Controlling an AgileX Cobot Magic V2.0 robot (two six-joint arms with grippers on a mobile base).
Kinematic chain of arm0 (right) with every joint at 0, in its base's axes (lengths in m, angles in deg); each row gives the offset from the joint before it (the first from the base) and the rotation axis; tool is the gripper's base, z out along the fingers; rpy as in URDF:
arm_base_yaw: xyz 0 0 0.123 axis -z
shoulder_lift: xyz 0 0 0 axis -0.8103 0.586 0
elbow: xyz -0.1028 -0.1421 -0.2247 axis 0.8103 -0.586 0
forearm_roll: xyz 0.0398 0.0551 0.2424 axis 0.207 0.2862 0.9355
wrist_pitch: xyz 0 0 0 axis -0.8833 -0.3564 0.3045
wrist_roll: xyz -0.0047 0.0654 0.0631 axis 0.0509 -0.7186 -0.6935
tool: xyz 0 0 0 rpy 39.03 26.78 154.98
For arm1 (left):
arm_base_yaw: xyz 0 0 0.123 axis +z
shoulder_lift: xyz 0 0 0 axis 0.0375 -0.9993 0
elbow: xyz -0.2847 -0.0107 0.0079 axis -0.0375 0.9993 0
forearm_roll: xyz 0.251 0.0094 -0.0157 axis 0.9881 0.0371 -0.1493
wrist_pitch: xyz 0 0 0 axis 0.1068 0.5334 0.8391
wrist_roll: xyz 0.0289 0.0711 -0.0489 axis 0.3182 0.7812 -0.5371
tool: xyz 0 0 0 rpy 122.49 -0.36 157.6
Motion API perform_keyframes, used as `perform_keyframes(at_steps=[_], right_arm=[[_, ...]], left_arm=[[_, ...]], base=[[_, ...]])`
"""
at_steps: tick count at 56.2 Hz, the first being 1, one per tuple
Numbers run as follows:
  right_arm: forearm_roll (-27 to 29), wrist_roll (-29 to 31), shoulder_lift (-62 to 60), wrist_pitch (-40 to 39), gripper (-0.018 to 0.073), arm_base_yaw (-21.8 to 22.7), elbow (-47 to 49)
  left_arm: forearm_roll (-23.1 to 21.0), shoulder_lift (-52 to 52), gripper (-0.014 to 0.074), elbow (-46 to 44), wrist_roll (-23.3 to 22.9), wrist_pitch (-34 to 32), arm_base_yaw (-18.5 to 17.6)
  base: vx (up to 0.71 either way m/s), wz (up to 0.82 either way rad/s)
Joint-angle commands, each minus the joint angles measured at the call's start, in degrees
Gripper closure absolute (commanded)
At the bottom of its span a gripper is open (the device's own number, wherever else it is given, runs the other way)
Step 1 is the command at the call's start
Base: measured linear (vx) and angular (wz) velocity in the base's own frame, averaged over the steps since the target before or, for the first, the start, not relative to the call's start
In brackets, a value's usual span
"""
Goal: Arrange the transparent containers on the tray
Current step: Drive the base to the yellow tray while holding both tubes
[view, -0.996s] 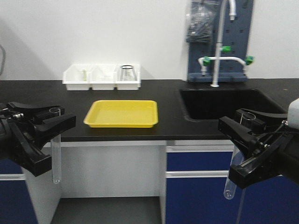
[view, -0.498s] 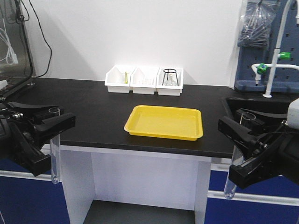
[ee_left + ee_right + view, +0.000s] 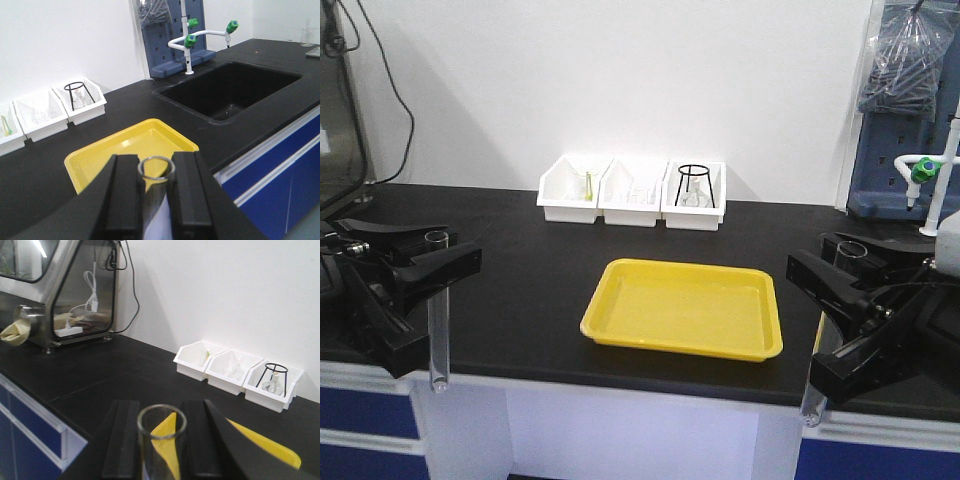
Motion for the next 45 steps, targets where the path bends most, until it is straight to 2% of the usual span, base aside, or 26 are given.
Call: perform_keyframes(at_steps=[1,45], right_arm=[[0.37,0.21,-0.9,-2.66,0.0571,0.02,1.72],[0.37,0.21,-0.9,-2.66,0.0571,0.02,1.72]], left_arm=[[-2.6,1.14,0.06,-1.98,-0.43,0.54,-0.33],[-2.6,1.14,0.06,-1.98,-0.43,0.61,-0.33]], base=[[0.36,-0.09],[0.36,-0.1]])
